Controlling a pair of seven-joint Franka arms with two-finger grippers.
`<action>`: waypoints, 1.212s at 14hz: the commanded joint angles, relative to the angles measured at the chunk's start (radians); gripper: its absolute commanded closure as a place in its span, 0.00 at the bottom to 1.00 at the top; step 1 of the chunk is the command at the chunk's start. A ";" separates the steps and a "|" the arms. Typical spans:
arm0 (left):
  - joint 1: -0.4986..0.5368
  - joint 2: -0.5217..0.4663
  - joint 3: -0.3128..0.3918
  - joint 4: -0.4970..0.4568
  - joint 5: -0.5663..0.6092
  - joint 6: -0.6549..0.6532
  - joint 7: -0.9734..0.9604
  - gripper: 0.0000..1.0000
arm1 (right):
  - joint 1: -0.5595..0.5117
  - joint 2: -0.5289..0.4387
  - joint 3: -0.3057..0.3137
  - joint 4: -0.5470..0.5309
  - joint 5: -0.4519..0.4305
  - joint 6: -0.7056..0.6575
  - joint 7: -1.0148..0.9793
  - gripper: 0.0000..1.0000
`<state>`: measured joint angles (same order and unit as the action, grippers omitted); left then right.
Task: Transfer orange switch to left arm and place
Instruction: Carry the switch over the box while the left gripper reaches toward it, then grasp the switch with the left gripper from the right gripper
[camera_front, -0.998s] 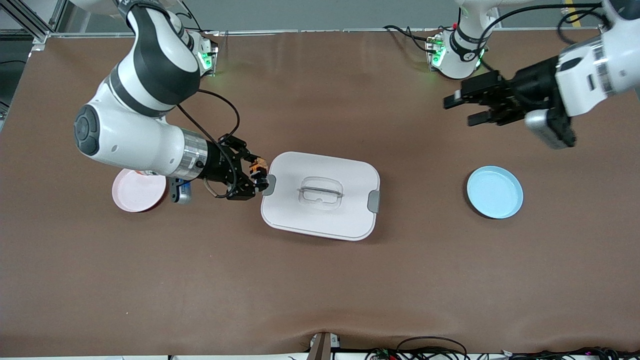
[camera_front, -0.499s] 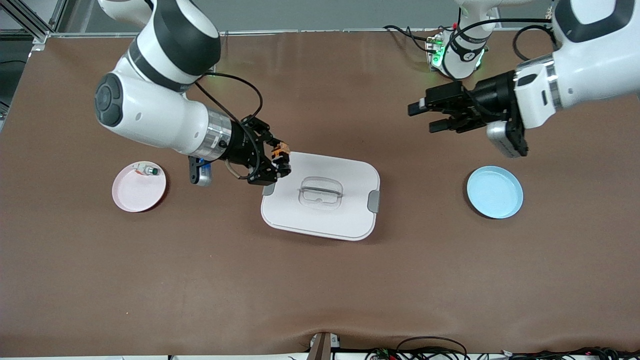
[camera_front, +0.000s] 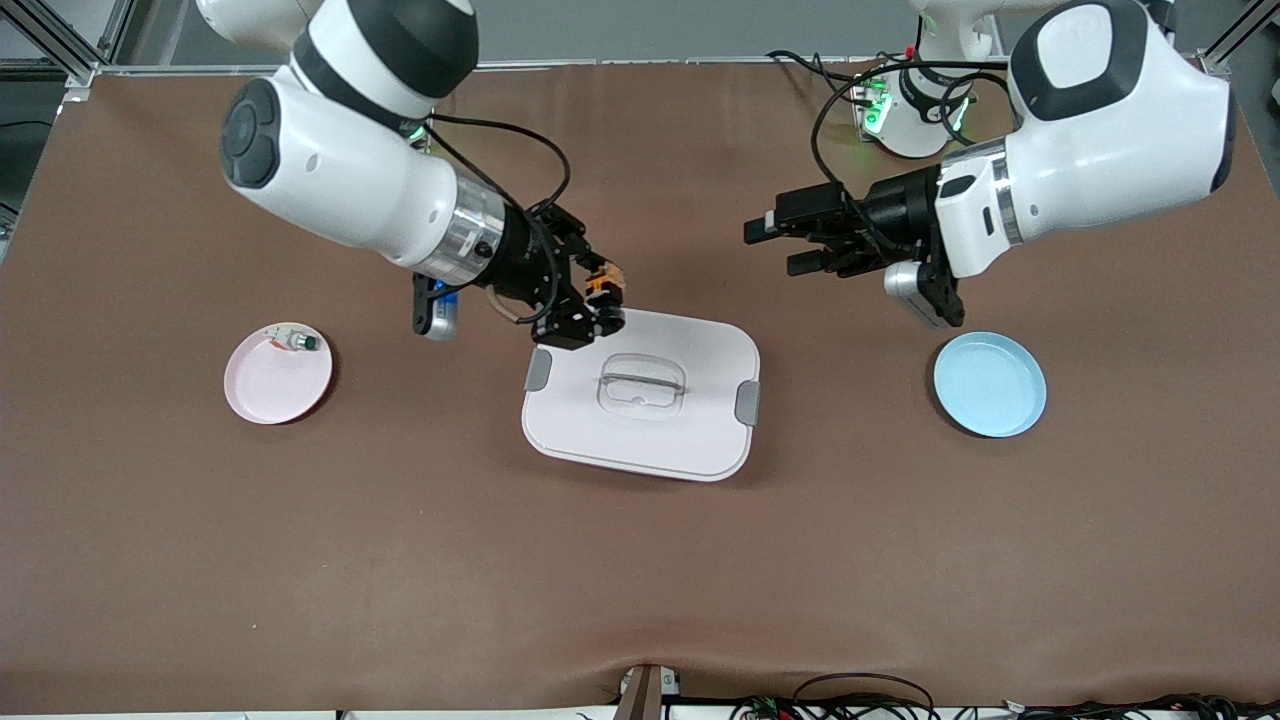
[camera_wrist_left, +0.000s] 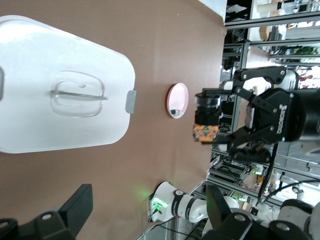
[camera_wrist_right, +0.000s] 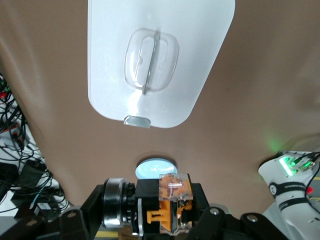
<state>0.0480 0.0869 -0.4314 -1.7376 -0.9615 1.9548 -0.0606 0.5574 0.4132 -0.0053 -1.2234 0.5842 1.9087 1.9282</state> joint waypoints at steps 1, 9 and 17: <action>-0.003 0.020 -0.035 -0.003 -0.043 0.073 0.021 0.00 | 0.032 0.030 -0.010 0.051 0.014 0.044 0.054 1.00; -0.048 0.070 -0.047 0.001 -0.054 0.173 0.021 0.00 | 0.058 0.096 -0.010 0.143 0.013 0.127 0.129 1.00; -0.079 0.085 -0.046 0.009 -0.054 0.227 0.019 0.00 | 0.093 0.116 -0.013 0.145 0.011 0.165 0.152 1.00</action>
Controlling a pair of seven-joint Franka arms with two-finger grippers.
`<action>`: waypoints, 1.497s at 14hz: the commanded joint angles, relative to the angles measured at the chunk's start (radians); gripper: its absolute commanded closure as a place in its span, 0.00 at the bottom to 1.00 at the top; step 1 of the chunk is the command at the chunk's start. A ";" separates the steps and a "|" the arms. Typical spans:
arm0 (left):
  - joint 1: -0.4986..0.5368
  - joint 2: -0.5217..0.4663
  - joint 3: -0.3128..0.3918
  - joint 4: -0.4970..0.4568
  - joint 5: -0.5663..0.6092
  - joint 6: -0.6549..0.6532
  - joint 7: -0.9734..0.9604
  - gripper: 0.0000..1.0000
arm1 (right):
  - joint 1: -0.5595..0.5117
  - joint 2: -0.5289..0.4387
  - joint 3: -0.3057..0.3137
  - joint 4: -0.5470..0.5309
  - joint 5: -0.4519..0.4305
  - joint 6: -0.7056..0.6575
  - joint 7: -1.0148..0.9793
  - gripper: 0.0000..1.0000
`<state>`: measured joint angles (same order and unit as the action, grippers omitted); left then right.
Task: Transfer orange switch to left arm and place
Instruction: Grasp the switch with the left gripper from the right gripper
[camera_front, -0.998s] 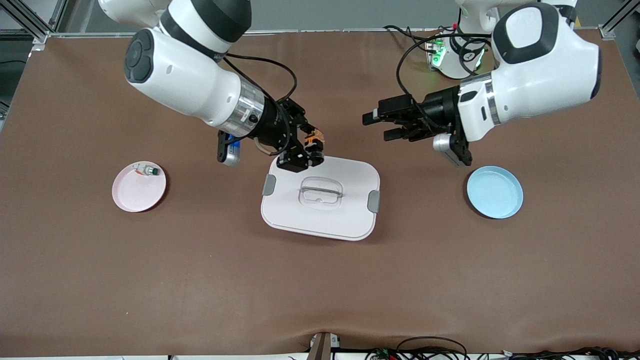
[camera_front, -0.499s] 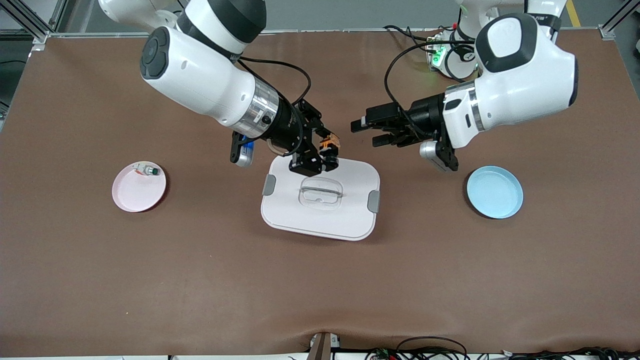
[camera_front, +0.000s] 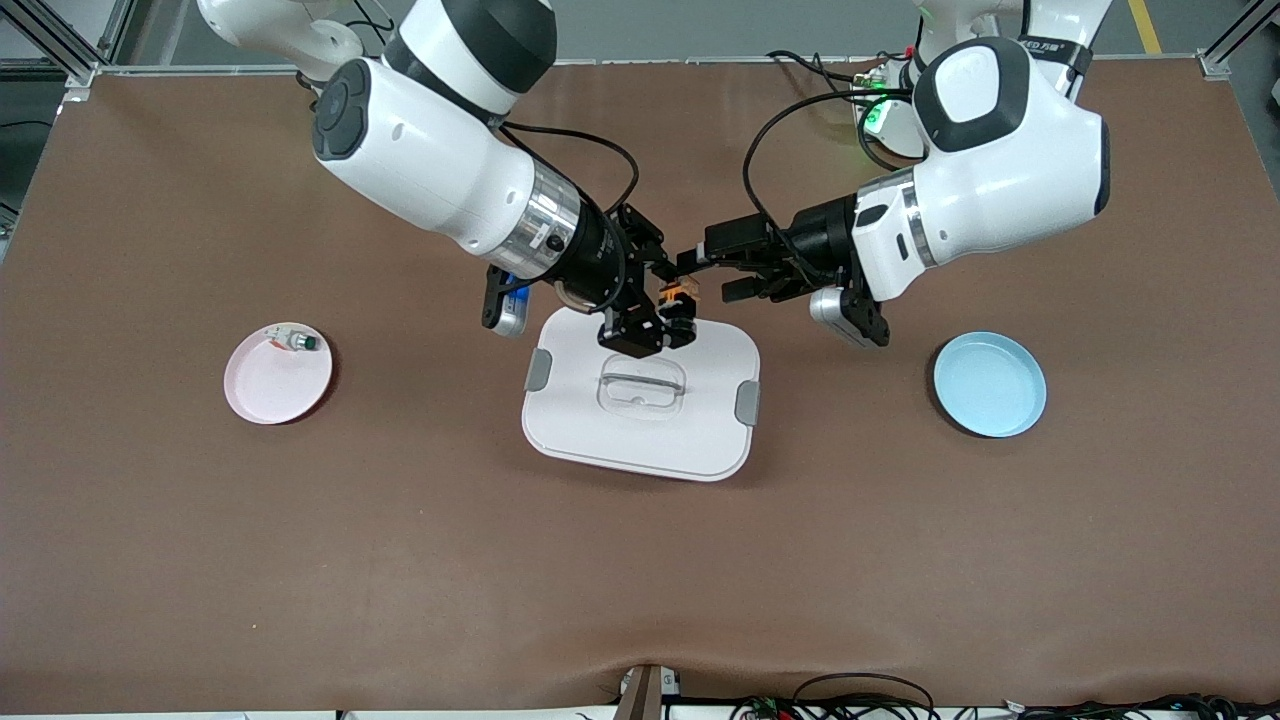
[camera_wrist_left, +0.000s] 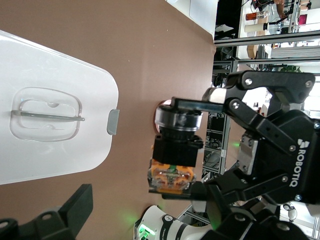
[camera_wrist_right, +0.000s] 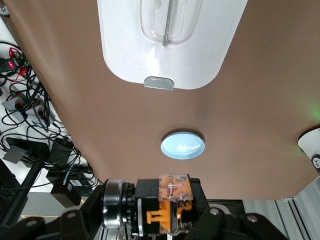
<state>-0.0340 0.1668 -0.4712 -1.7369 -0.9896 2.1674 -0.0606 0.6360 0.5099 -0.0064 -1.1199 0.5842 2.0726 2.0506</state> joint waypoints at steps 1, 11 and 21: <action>0.005 0.007 -0.006 0.011 -0.026 0.017 0.021 0.00 | 0.017 0.019 -0.014 0.041 0.011 0.003 0.036 1.00; 0.011 0.065 -0.004 0.062 -0.006 0.072 0.093 0.00 | 0.062 0.058 -0.018 0.041 0.008 0.049 0.095 1.00; 0.016 0.112 -0.004 0.053 -0.008 0.108 0.275 0.00 | 0.062 0.058 -0.020 0.049 0.008 0.058 0.094 1.00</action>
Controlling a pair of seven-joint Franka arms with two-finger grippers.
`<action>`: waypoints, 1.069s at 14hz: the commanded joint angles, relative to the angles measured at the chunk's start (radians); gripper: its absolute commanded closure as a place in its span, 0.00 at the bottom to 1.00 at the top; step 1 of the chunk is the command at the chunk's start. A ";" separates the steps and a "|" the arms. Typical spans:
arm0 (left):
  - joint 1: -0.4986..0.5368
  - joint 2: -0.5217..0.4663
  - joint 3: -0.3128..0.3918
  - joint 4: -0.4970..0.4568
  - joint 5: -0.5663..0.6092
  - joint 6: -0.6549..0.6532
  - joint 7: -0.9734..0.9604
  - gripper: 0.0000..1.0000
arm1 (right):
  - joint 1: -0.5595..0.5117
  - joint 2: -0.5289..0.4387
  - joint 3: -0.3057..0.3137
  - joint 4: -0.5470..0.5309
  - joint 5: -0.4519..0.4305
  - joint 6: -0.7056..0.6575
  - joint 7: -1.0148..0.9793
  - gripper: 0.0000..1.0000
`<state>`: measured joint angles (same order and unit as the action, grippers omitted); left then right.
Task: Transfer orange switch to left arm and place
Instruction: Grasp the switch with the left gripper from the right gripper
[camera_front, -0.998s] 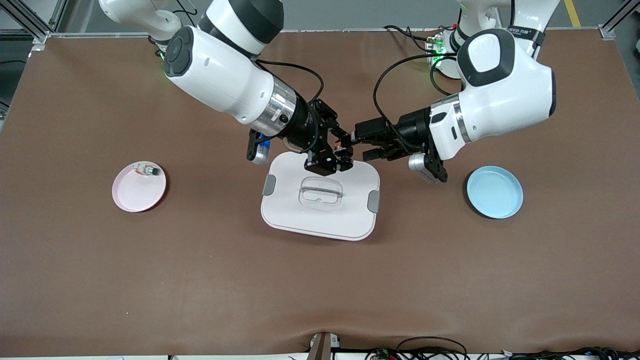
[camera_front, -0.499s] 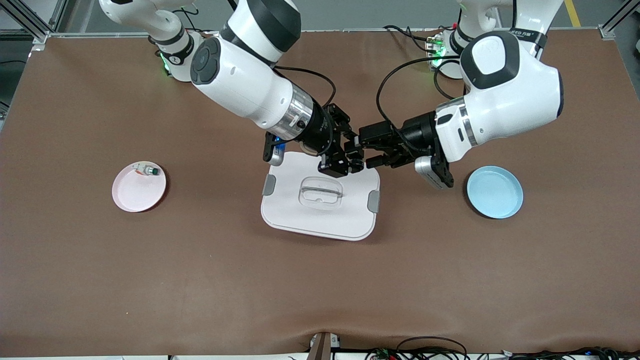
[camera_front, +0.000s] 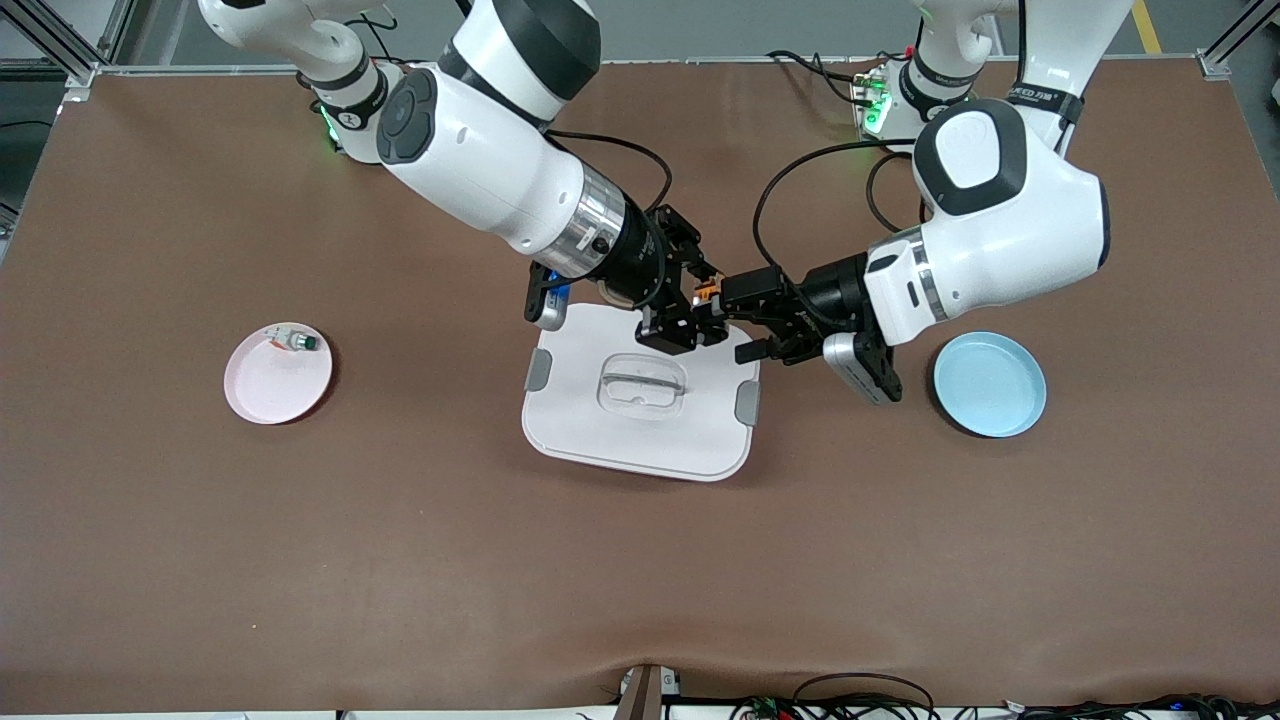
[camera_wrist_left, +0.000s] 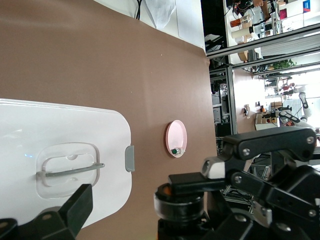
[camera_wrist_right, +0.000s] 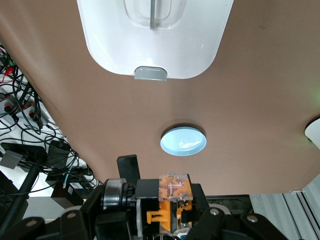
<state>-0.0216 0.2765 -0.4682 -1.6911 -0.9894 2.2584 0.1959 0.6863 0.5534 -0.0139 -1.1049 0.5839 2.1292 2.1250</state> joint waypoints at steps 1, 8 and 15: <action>0.003 0.003 -0.007 0.007 -0.009 0.016 0.019 0.00 | 0.012 0.014 -0.012 0.034 0.008 0.002 0.019 1.00; -0.001 0.001 -0.007 0.010 -0.011 0.018 0.007 0.17 | 0.010 0.013 -0.012 0.034 0.007 0.003 0.019 1.00; -0.001 0.001 -0.007 0.010 -0.017 0.021 -0.001 0.91 | 0.012 0.014 -0.011 0.034 0.007 0.018 0.019 1.00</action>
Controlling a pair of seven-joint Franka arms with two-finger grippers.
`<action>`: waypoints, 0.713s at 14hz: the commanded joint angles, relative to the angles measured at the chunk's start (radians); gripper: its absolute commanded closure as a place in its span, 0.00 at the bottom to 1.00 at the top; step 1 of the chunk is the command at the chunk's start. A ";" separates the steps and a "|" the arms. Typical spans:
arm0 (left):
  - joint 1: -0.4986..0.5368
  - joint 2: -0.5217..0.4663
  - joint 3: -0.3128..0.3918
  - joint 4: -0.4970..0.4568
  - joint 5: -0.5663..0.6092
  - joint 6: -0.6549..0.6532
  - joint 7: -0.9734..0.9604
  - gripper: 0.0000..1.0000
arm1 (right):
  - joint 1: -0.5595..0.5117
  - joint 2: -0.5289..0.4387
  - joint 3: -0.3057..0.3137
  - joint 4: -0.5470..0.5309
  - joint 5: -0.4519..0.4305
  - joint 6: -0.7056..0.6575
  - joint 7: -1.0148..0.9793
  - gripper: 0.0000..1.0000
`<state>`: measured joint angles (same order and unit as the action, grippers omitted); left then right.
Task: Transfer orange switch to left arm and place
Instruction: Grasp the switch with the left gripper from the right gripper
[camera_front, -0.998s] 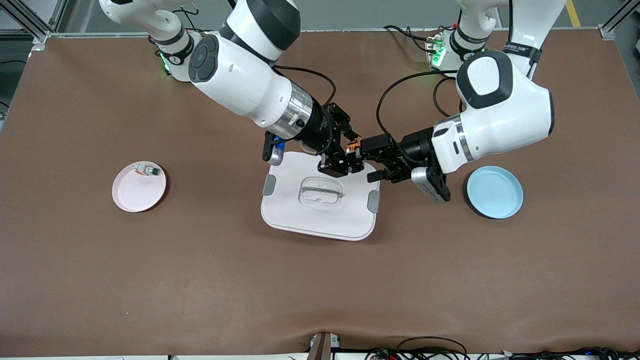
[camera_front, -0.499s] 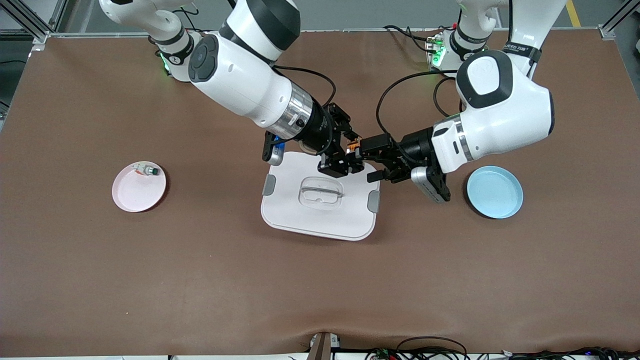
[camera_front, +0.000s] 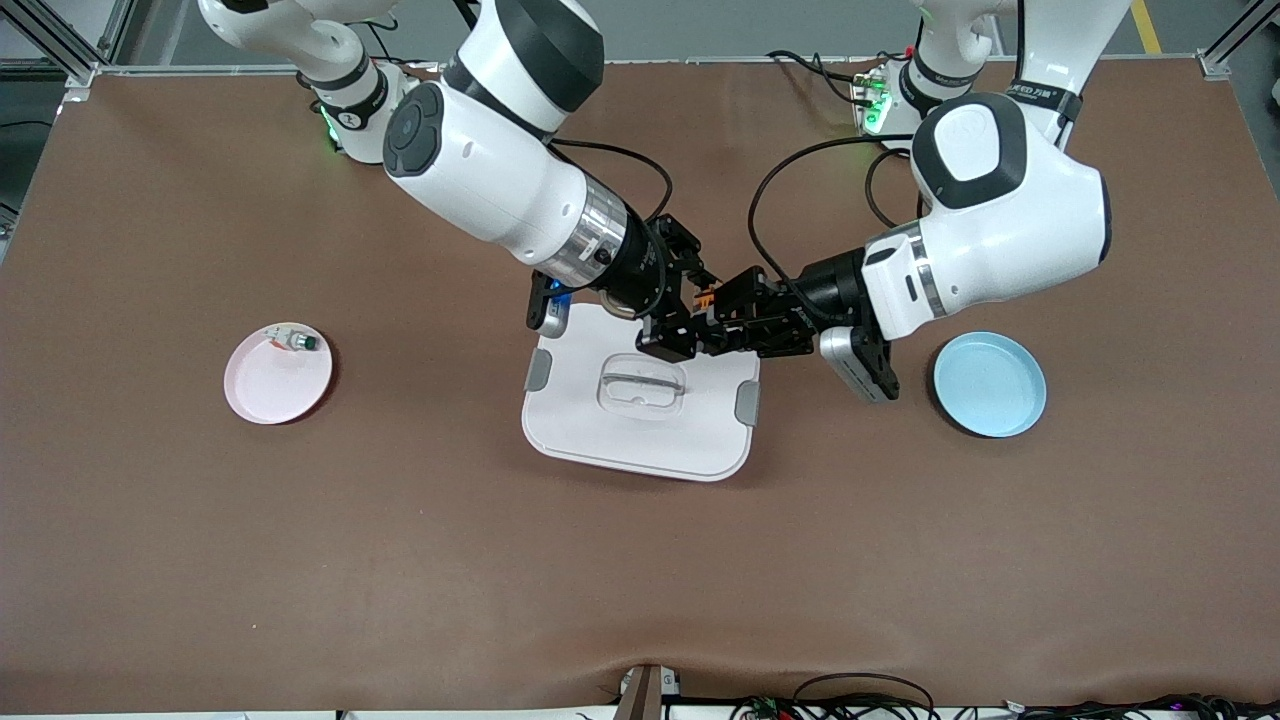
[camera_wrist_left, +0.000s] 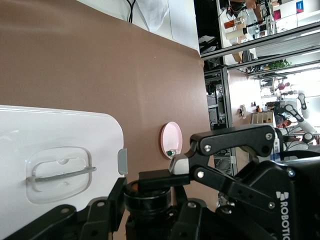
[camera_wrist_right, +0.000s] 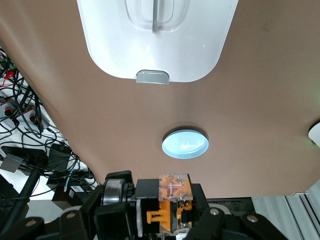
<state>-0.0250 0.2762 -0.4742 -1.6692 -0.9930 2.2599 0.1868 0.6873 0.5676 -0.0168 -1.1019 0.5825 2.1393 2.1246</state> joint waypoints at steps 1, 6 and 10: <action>0.002 0.001 -0.001 -0.012 -0.013 0.021 0.008 1.00 | 0.009 0.000 -0.008 0.031 0.008 0.010 0.020 1.00; 0.003 0.001 -0.001 -0.012 -0.012 0.021 0.011 1.00 | 0.009 0.000 -0.008 0.031 0.008 0.010 0.023 0.57; 0.005 0.001 -0.001 -0.012 -0.012 0.021 0.011 1.00 | 0.011 0.000 -0.008 0.030 0.007 0.007 0.021 0.00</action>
<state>-0.0244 0.2762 -0.4742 -1.6686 -0.9936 2.2600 0.1865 0.6878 0.5676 -0.0169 -1.1019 0.5823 2.1418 2.1247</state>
